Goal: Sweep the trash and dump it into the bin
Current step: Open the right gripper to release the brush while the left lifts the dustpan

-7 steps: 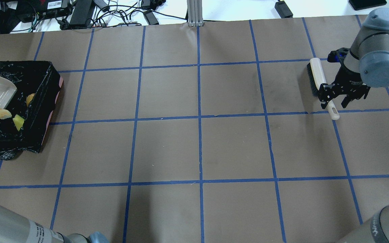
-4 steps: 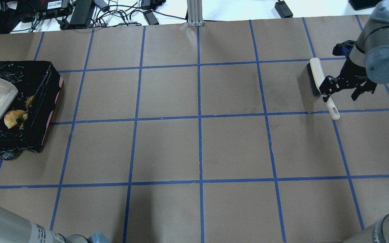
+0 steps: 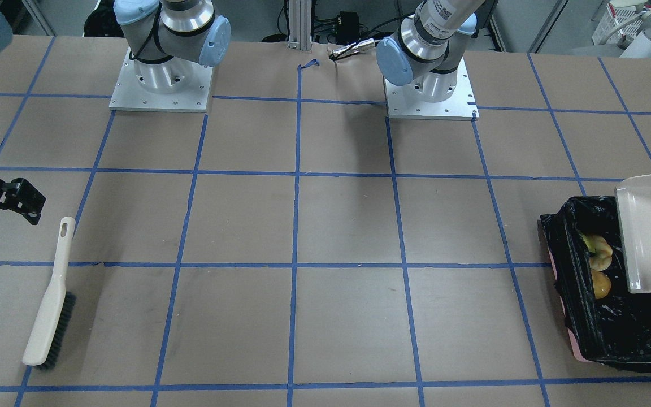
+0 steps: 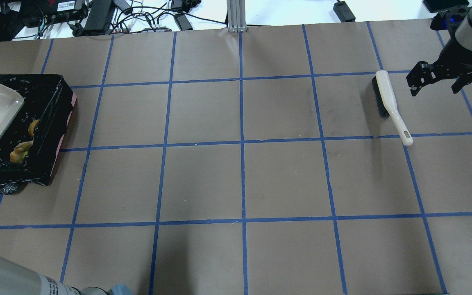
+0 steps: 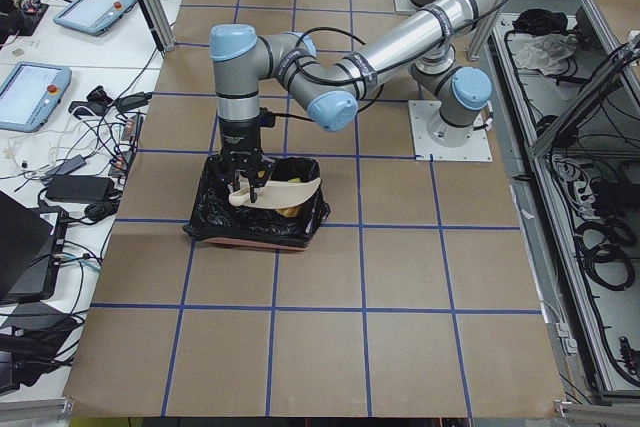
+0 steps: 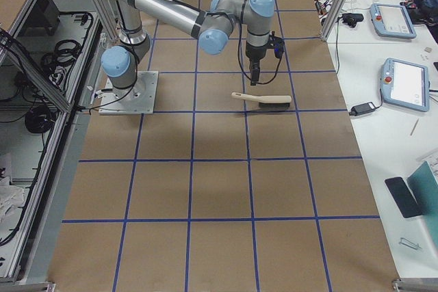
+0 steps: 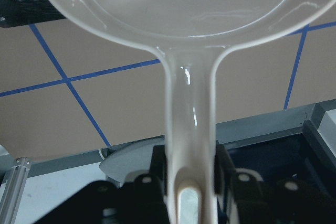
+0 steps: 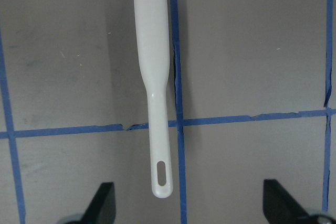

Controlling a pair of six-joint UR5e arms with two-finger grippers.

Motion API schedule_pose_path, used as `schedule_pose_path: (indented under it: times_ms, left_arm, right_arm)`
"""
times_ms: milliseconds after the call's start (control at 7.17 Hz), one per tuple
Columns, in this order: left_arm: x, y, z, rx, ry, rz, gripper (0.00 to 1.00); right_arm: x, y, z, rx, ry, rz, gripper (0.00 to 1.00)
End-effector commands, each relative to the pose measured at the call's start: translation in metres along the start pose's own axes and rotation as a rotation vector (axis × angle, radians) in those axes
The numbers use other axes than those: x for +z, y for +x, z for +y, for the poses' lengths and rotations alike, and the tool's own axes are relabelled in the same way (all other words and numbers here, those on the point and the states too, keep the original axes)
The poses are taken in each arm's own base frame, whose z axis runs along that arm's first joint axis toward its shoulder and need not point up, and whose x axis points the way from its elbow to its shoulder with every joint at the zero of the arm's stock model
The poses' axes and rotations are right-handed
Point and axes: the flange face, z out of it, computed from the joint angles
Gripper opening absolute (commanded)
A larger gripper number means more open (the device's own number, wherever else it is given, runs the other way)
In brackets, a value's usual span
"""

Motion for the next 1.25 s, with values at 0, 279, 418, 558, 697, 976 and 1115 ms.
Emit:
schedule_pose_path:
  times_ms: [0,279,418,558,697,976,1115]
  left_arm:
    - [-0.021,0.001,-0.024,-0.005,0.219,-0.1,0.21]
    - [-0.026,-0.026,-0.062,-0.049,0.374,-0.174,0.21]
    - [-0.034,-0.054,-0.099,-0.066,0.405,-0.169,0.21]
    - [-0.067,-0.085,-0.156,-0.062,0.405,-0.172,0.21]
    - [-0.056,-0.1,-0.182,-0.059,0.442,-0.151,0.21]
    - [-0.003,-0.129,-0.227,-0.062,0.567,-0.122,0.22]
    - [0.007,-0.153,-0.26,-0.024,0.579,-0.135,0.22]
  right_arm:
    - [-0.032,-0.042,0.017,0.002,0.01,-0.075,1.0]
    - [-0.051,-0.104,0.027,-0.021,0.027,-0.079,1.0]
    - [-0.055,-0.138,0.036,-0.03,0.007,-0.086,1.0]
    - [-0.063,-0.152,0.044,-0.049,-0.01,-0.09,1.0]
    - [-0.078,-0.157,0.06,-0.059,-0.023,-0.111,1.0]
    - [-0.081,-0.164,0.066,-0.063,-0.047,-0.162,1.0]
    - [-0.076,-0.164,0.065,-0.065,-0.068,-0.151,1.0]
